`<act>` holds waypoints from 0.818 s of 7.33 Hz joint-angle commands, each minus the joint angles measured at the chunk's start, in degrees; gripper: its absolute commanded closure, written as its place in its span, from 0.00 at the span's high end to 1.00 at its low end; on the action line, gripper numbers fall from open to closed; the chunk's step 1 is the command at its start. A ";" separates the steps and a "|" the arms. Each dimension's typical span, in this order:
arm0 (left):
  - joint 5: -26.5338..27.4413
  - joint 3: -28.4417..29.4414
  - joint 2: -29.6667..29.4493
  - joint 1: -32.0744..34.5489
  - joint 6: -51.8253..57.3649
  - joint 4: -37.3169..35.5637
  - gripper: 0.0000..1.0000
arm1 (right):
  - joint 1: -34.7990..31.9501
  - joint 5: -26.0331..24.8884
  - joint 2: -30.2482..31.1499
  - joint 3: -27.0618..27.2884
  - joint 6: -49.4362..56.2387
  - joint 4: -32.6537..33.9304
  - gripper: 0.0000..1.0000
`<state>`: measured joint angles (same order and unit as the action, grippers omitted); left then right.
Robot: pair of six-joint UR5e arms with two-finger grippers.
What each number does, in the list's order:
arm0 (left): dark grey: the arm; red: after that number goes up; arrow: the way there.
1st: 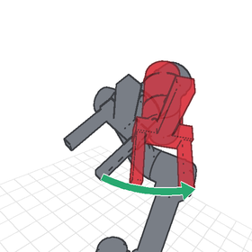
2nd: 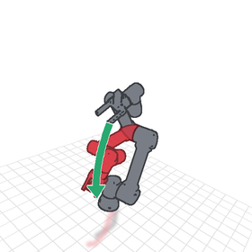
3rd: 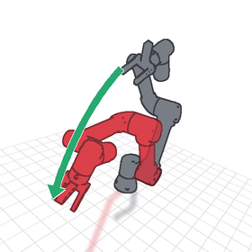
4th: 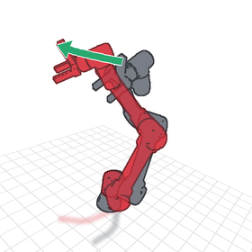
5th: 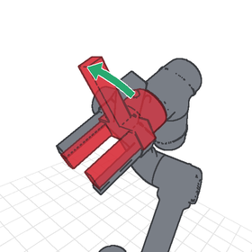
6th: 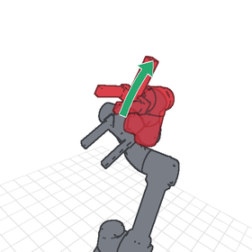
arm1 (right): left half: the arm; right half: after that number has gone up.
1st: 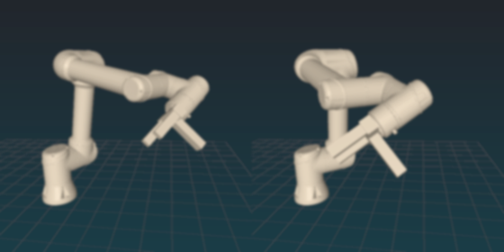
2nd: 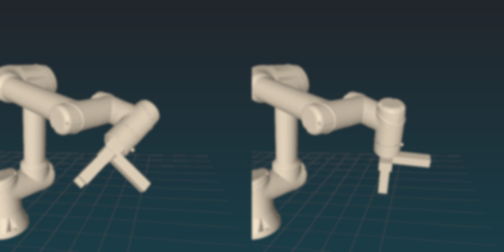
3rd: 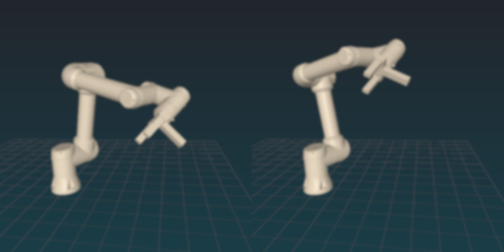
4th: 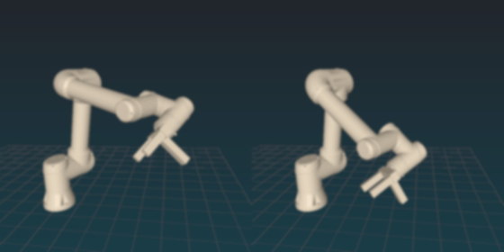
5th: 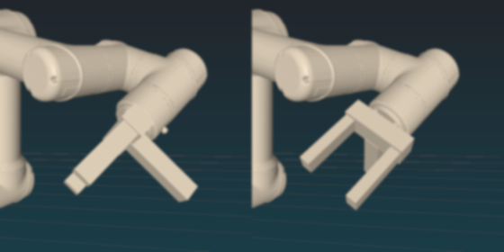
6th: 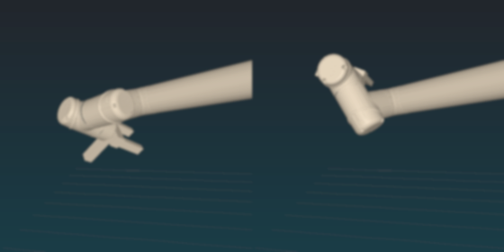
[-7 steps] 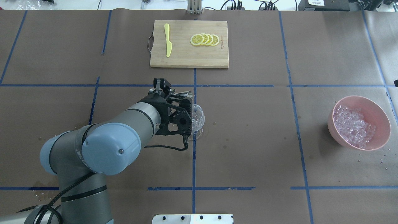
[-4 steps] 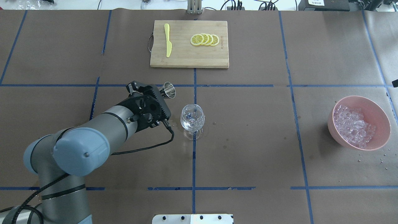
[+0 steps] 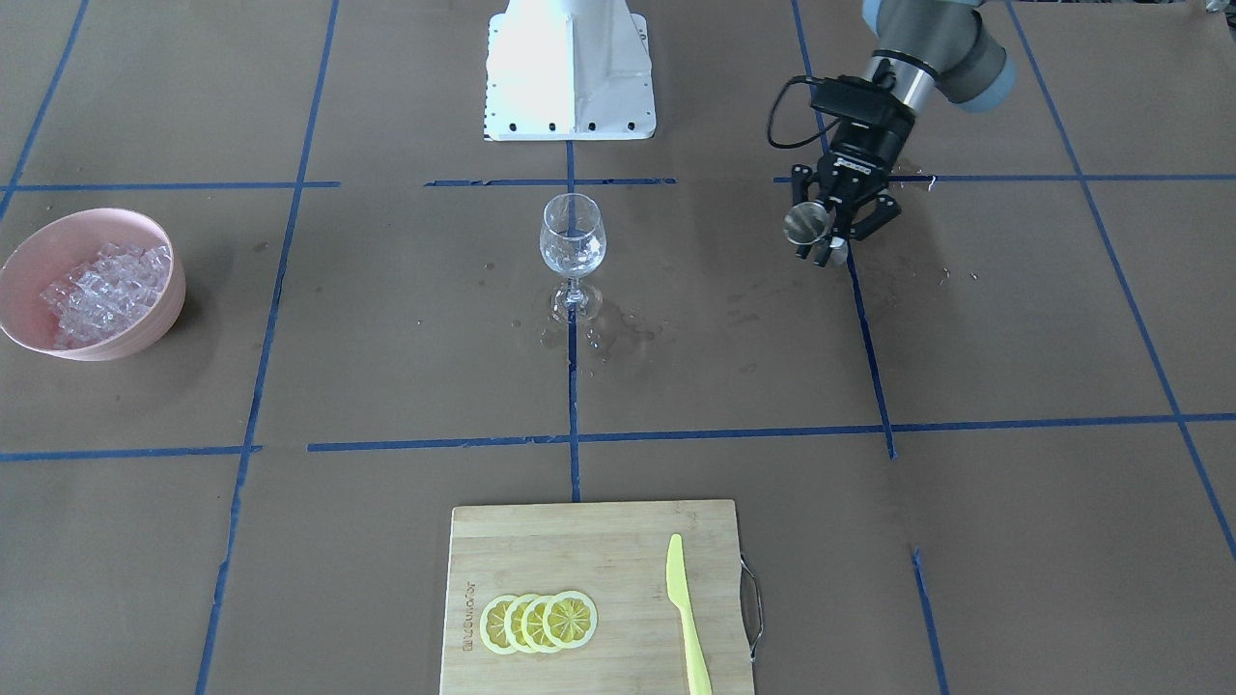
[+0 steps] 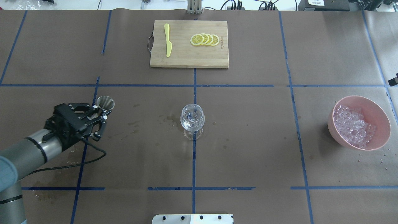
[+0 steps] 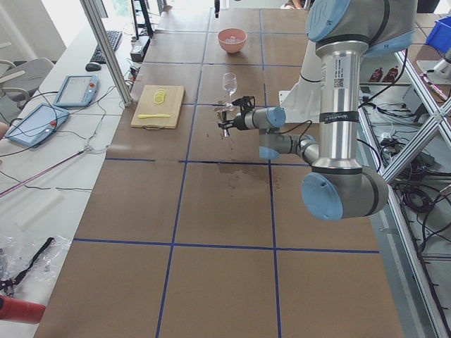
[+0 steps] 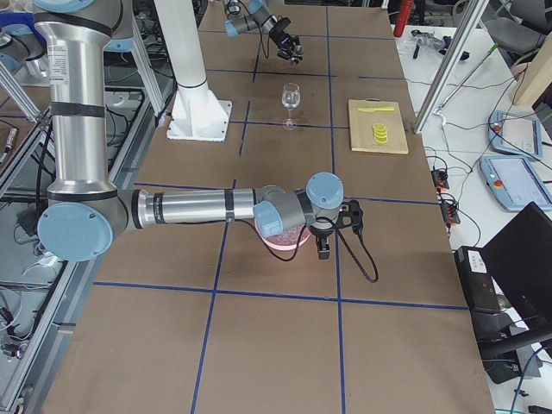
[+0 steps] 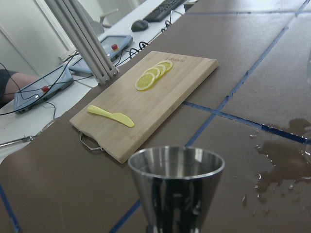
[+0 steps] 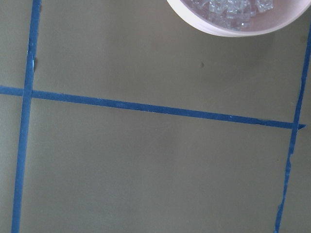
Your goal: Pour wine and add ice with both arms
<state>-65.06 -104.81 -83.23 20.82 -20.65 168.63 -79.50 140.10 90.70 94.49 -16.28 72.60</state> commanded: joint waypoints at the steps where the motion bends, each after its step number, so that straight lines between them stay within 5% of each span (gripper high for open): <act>1: 7.17 9.58 4.82 0.01 -13.19 16.09 0.00 | 0.23 0.00 -0.09 -0.01 -0.32 0.00 1.00; 2: 18.71 14.58 4.91 -0.51 -18.93 16.37 0.00 | 0.31 -0.09 -0.35 -0.10 -0.33 0.00 1.00; 6: 25.04 17.35 4.48 -5.07 -36.04 15.76 0.02 | 0.40 0.00 -0.35 0.08 -1.65 0.00 1.00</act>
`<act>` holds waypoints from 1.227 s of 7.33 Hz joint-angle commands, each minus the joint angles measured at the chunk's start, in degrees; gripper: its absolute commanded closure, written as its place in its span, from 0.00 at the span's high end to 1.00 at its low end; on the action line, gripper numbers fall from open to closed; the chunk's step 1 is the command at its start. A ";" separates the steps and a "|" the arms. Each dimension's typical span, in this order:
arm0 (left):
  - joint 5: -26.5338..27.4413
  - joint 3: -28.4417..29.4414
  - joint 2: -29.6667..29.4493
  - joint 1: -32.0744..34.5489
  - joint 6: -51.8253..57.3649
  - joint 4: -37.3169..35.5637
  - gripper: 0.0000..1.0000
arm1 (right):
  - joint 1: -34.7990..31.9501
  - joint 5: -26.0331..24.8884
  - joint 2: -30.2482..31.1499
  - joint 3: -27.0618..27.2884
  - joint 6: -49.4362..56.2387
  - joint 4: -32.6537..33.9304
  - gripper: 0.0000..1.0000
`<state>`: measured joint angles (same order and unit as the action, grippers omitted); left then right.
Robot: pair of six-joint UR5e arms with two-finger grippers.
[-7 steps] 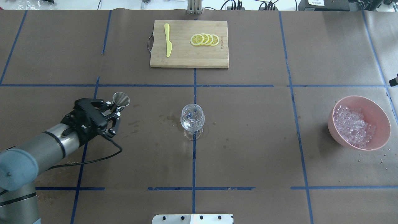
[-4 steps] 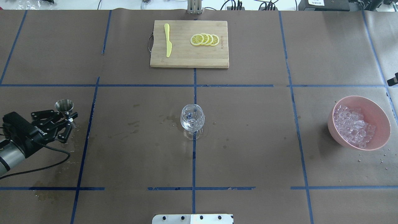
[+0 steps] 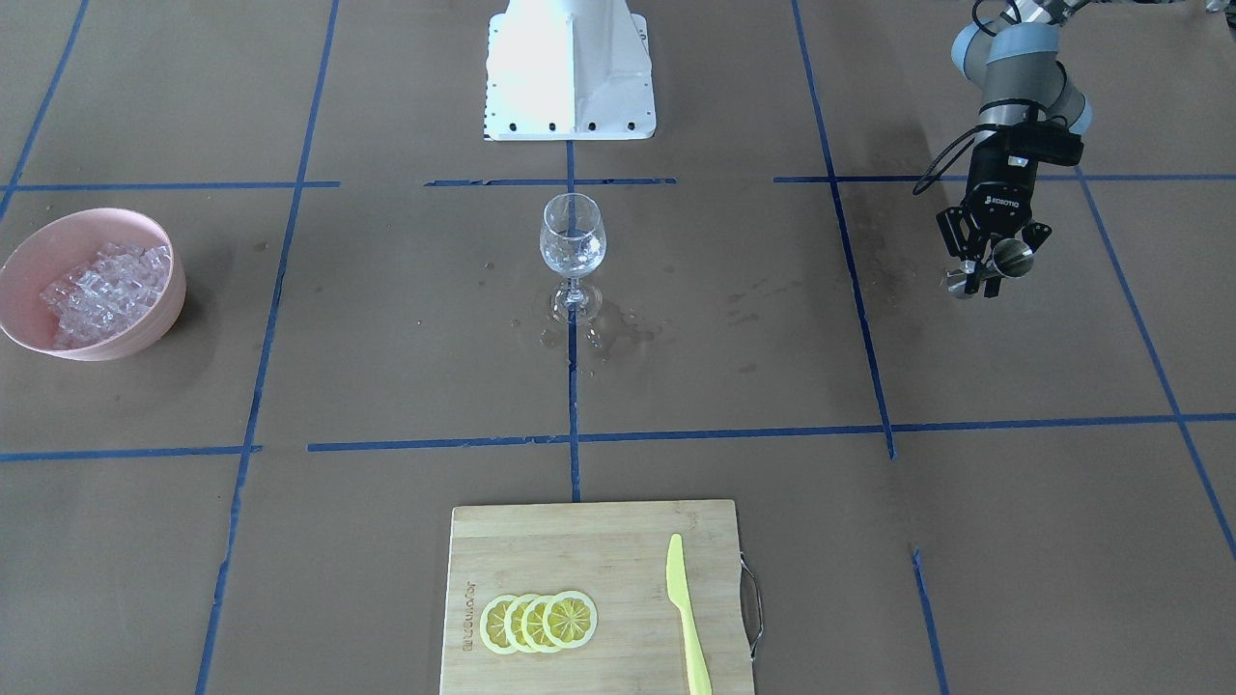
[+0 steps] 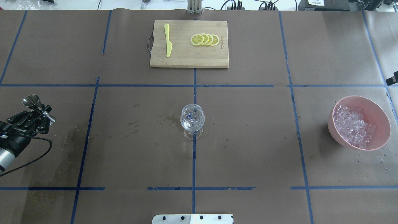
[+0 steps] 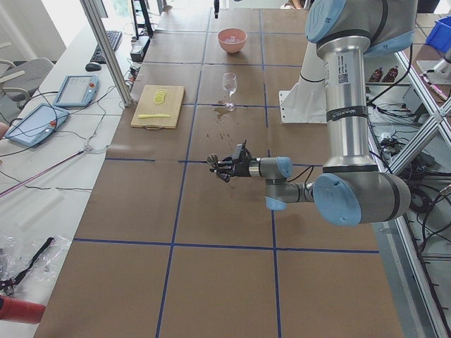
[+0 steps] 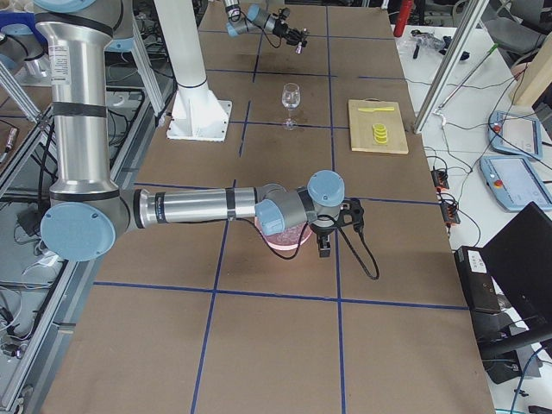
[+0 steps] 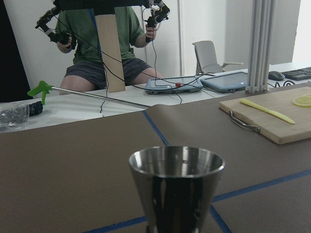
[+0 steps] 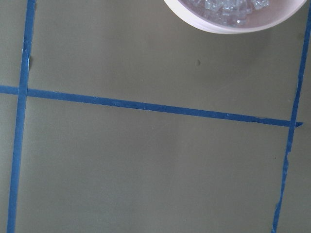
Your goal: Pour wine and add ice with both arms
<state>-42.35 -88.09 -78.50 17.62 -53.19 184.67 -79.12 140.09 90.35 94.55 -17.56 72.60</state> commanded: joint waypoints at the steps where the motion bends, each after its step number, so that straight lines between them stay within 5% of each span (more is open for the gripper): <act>1: 5.05 0.98 -0.33 -3.63 -3.68 -0.37 0.02 | 0.02 0.01 0.00 0.02 -0.37 0.00 1.00; 4: 11.38 4.05 -2.43 -6.80 -3.68 -0.72 0.10 | 0.11 0.01 0.00 0.02 -0.46 0.00 1.00; 9: 11.76 5.91 -3.58 -8.39 -3.68 -0.98 0.21 | 0.29 0.01 0.00 0.02 -0.46 0.00 1.00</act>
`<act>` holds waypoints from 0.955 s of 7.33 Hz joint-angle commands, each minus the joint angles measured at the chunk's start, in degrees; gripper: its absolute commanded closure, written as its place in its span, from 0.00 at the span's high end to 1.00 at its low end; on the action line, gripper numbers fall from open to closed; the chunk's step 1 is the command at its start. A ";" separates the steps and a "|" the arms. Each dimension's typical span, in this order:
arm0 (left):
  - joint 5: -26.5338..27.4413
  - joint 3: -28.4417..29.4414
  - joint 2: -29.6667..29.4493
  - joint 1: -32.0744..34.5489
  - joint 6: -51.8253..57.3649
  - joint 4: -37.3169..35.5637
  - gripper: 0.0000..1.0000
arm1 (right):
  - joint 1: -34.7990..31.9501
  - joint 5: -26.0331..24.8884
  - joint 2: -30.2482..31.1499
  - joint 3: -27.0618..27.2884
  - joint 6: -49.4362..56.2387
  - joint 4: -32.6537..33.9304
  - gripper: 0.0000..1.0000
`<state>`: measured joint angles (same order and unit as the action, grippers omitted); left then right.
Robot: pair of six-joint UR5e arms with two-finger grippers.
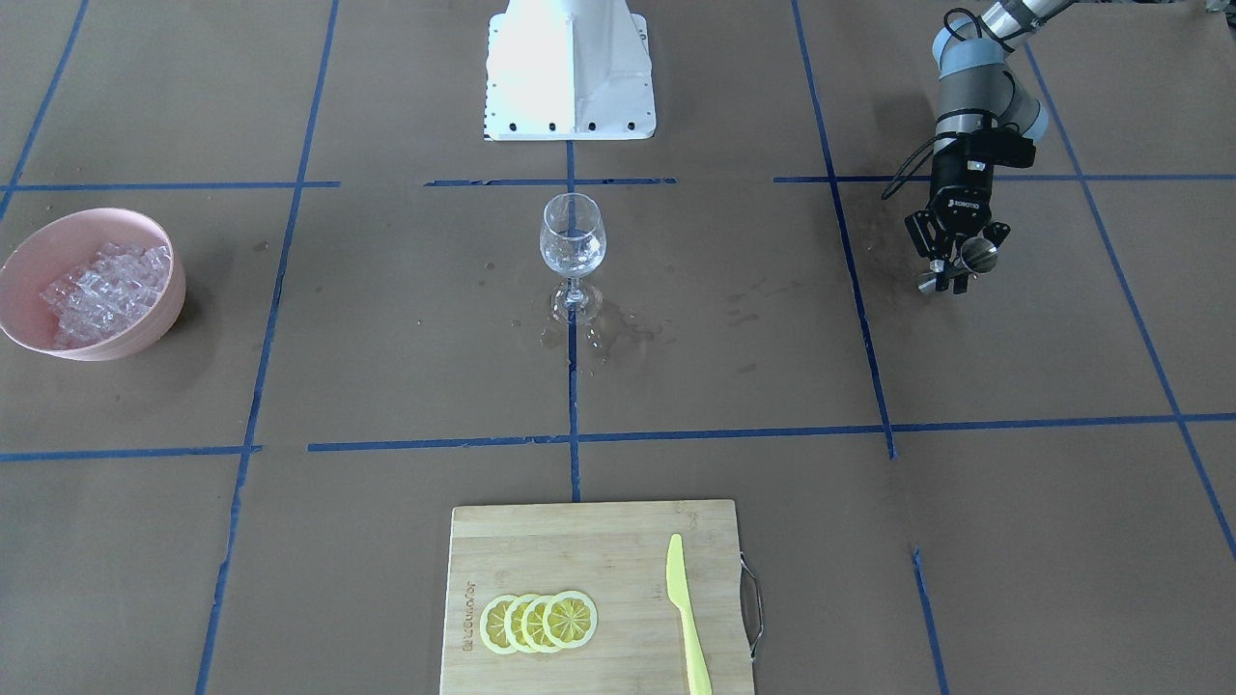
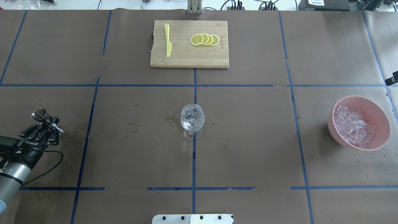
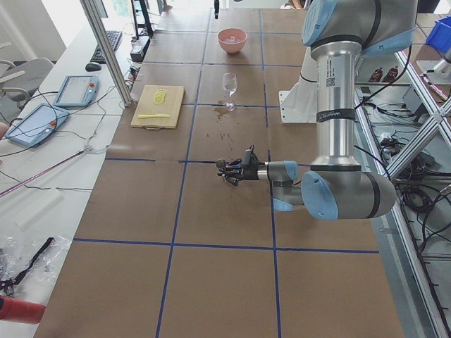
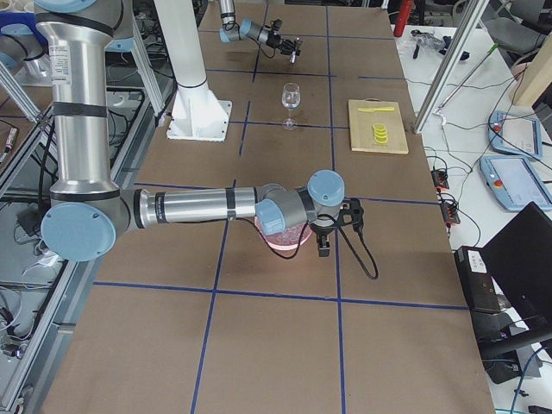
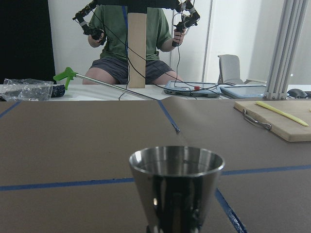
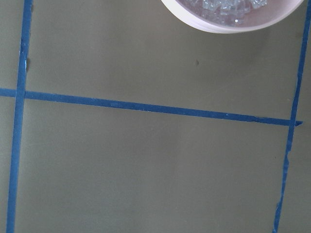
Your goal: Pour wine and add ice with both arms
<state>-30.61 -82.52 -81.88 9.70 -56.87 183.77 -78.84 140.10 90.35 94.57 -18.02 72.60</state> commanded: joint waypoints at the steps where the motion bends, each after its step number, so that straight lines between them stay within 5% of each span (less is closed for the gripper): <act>1: 0.03 0.52 -0.21 -1.34 0.00 0.01 0.21 | 0.01 0.09 0.00 0.00 -0.09 0.00 1.00; 6: -0.06 0.52 -0.21 -2.23 -0.09 0.10 0.46 | 0.01 0.09 0.09 0.00 -0.18 0.00 1.00; 7: -0.06 0.52 -0.21 -2.23 0.00 0.19 0.62 | 0.01 0.09 0.09 0.09 -0.18 0.00 1.00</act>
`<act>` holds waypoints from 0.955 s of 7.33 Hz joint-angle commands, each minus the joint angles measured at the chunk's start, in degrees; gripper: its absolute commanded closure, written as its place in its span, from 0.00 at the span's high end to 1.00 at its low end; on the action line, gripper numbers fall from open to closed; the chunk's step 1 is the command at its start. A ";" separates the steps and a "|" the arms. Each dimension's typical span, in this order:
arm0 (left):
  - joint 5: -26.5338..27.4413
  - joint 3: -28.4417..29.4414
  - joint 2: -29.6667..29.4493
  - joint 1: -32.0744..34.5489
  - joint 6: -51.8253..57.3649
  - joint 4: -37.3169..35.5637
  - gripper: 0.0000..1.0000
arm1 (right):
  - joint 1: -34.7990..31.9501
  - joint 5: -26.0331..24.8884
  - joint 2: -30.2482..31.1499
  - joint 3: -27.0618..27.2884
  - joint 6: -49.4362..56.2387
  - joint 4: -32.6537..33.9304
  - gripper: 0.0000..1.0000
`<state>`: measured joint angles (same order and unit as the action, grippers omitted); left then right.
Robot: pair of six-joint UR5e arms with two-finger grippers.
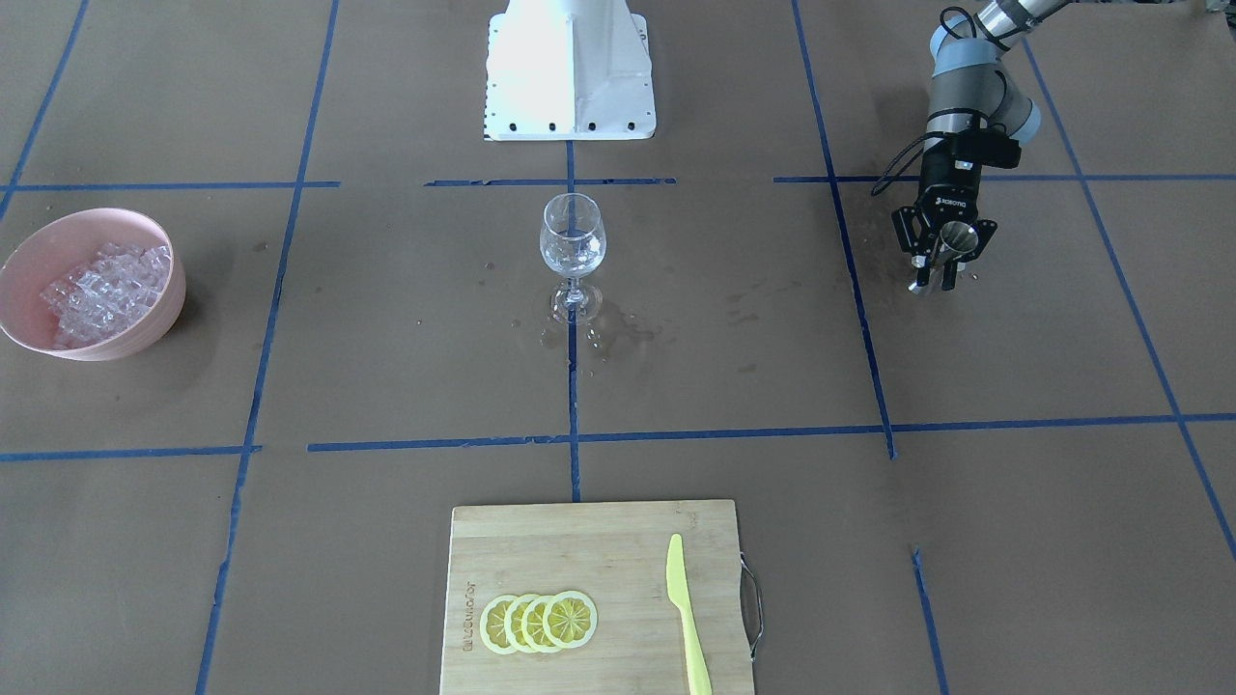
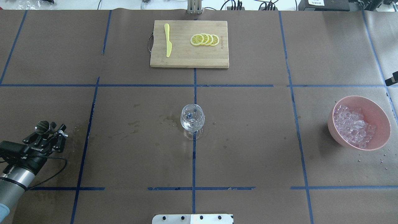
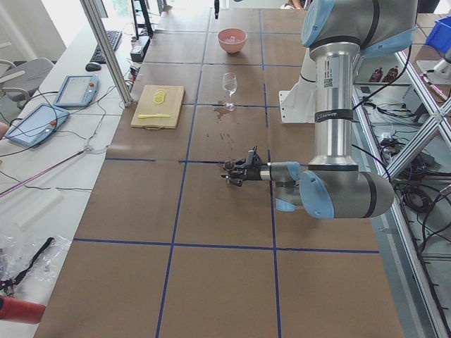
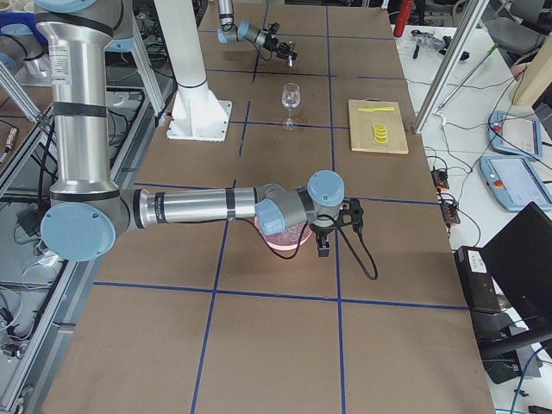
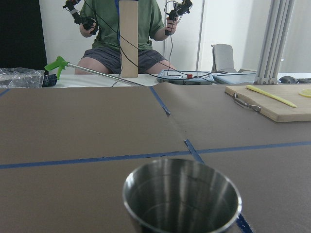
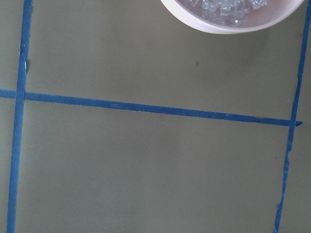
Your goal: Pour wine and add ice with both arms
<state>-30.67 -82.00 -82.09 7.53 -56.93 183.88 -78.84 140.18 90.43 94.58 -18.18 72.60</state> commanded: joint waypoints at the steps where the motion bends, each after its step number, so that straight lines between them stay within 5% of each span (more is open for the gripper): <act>1: -0.44 -0.08 0.09 -0.06 0.24 -0.02 0.99 | 0.00 0.00 -0.08 0.17 -0.18 0.00 1.00; 5: -13.85 -0.52 3.23 0.20 0.42 -0.02 1.00 | 0.00 0.00 0.00 0.17 -0.10 0.00 1.00; 7: -21.06 -7.08 10.77 0.46 0.59 -0.54 1.00 | 0.00 -0.09 0.00 -0.01 -0.10 0.09 1.00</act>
<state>-47.25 -85.50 -75.58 7.85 -56.47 183.66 -78.84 140.13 90.44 94.71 -18.29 72.65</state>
